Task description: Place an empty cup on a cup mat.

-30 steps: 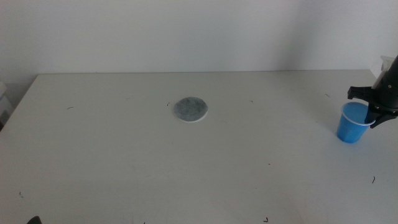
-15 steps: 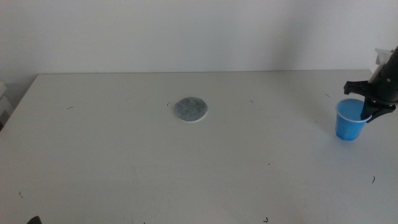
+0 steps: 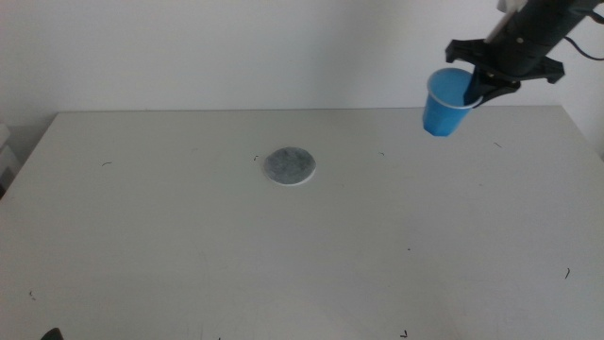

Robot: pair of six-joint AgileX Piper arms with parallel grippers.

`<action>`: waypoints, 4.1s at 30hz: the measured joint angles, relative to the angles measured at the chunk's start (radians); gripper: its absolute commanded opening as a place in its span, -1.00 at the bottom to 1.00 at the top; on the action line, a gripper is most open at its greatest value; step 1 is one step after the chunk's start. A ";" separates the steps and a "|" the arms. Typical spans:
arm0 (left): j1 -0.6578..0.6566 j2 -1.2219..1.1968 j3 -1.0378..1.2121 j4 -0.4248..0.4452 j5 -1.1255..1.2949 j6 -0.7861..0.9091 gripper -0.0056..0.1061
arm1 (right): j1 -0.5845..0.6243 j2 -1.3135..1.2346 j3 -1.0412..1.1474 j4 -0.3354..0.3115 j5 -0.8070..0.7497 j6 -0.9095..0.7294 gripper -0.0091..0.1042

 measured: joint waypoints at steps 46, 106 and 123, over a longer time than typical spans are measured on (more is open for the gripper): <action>0.000 0.000 0.000 0.000 0.000 0.000 0.98 | 0.348 0.545 -0.539 0.046 -0.143 0.131 -0.81; 0.000 0.000 0.000 0.000 0.000 0.000 0.98 | 0.157 -0.452 0.232 -0.186 -0.170 -0.022 0.16; 0.000 0.000 0.000 0.000 0.000 0.000 0.98 | 0.116 -1.032 1.223 -0.220 -0.946 -0.146 0.46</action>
